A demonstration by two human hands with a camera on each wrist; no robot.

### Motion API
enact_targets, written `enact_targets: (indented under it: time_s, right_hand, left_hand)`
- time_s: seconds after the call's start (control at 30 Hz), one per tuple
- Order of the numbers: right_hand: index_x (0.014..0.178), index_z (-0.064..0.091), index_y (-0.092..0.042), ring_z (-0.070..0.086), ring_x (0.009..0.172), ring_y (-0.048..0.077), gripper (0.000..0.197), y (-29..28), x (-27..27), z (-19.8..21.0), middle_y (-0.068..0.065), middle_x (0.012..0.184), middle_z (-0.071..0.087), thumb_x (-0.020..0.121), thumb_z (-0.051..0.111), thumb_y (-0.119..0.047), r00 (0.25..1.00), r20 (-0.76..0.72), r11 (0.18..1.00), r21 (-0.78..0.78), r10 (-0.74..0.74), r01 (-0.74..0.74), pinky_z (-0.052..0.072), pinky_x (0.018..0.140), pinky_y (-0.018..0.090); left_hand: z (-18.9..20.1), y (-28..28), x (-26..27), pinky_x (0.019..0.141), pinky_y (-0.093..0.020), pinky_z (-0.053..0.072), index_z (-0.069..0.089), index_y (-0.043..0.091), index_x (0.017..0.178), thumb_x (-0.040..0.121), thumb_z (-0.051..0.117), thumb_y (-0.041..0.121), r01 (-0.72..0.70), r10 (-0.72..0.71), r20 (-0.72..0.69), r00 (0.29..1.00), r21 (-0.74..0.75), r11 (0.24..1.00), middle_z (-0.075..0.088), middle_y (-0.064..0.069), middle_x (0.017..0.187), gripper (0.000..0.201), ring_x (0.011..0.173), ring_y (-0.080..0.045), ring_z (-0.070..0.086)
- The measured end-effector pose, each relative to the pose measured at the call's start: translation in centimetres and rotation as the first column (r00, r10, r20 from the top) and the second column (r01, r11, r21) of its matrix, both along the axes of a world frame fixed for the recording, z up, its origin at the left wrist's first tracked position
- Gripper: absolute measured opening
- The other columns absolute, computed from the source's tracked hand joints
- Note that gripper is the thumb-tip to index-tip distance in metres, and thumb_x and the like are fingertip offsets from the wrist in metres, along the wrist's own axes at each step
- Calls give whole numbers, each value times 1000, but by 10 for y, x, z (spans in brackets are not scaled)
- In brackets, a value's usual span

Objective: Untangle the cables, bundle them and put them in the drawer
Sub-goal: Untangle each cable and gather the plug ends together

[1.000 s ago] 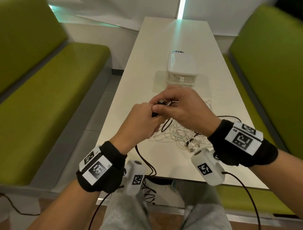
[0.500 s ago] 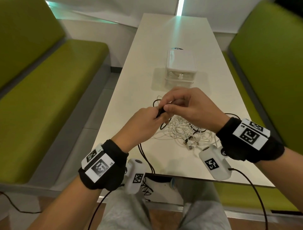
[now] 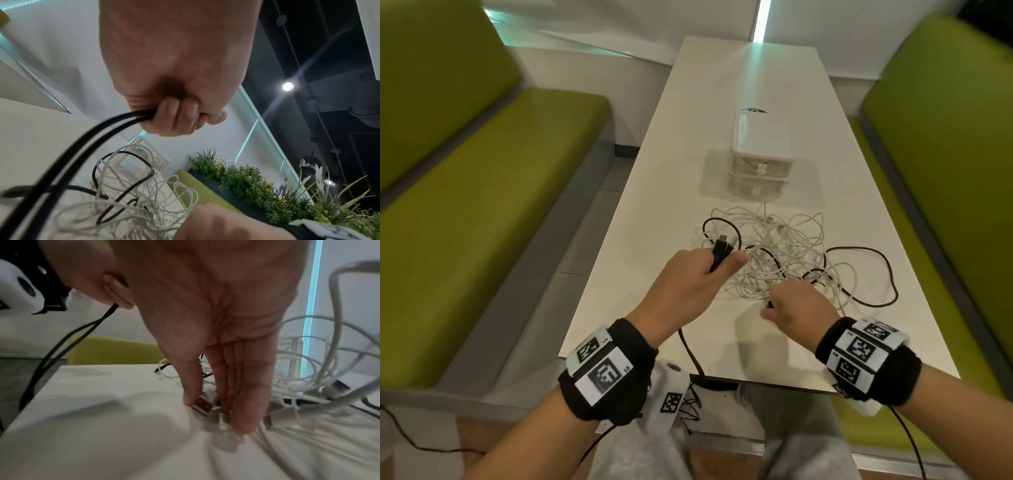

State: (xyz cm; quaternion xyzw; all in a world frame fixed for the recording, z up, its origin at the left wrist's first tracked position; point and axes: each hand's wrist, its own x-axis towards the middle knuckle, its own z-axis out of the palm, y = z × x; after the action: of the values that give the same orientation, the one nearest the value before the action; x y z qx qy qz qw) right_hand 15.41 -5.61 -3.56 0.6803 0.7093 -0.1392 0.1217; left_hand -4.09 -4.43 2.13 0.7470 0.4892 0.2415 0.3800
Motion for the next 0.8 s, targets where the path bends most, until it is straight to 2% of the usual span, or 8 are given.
enact_targets:
  time_s: [0.13,0.27,0.33,0.43,0.5,0.57,0.63,0.8]
  right_hand:
    - [61,32,-13,39,56,19,35,0,-1,12,1,62,39,92,50,-14,999,37,1000,6,1,-1,22,44,26]
    - [84,65,-8,63,72,23,17,1,-1,44,6,77,67,88,51,-16,993,-108,974,220,-37,60,51,61,31]
    - [89,70,-14,63,69,17,17,-2,-2,65,-1,74,69,90,54,-20,967,-255,916,393,20,85,49,63,27]
    - [84,72,-21,58,58,3,9,-7,-11,100,-14,63,61,88,67,-27,827,-539,848,503,158,166,43,59,13]
    - [84,72,-17,63,56,8,10,-8,-15,114,-8,64,66,88,68,-24,634,-749,882,415,192,225,54,60,25]
    - [85,73,-12,63,55,15,15,-7,-19,123,0,64,67,92,65,-23,520,-824,896,385,226,221,56,60,36]
    - [81,73,-13,65,61,20,22,-6,-25,125,-2,68,69,95,60,-25,446,-857,907,374,258,194,55,62,37]
    - [91,69,-4,57,75,14,45,-2,-26,110,-10,75,54,100,40,-38,435,-870,950,299,234,87,45,72,29]
  left_hand:
    - [-3,0,0,50,-26,21,27,16,59,89,48,61,-47,46,50,998,11,999,27,7,51,58,48,-11,24]
    - [-3,-3,-3,50,-24,19,24,21,53,84,72,39,-158,143,122,982,122,980,21,9,47,60,47,-12,23]
    - [0,-4,-1,50,-24,19,23,20,54,86,70,39,-210,180,227,957,119,970,19,10,48,60,49,-10,21]
    - [5,-5,4,50,-25,23,36,15,53,91,55,50,-236,185,357,916,103,966,25,8,48,56,49,-10,25]
    - [9,-5,6,53,-34,40,62,15,67,93,45,55,-212,151,429,891,98,972,47,-3,55,51,52,-14,45]
    - [10,-3,9,78,-36,53,70,28,100,98,43,49,-175,86,470,879,150,973,68,4,89,34,85,-9,64]
    - [9,0,11,92,-29,49,63,36,114,100,42,41,-104,8,458,889,184,977,66,12,110,25,107,-8,62]
    - [6,5,14,73,-25,47,60,21,82,100,40,39,-32,-45,394,918,187,982,65,10,75,33,77,-11,64]
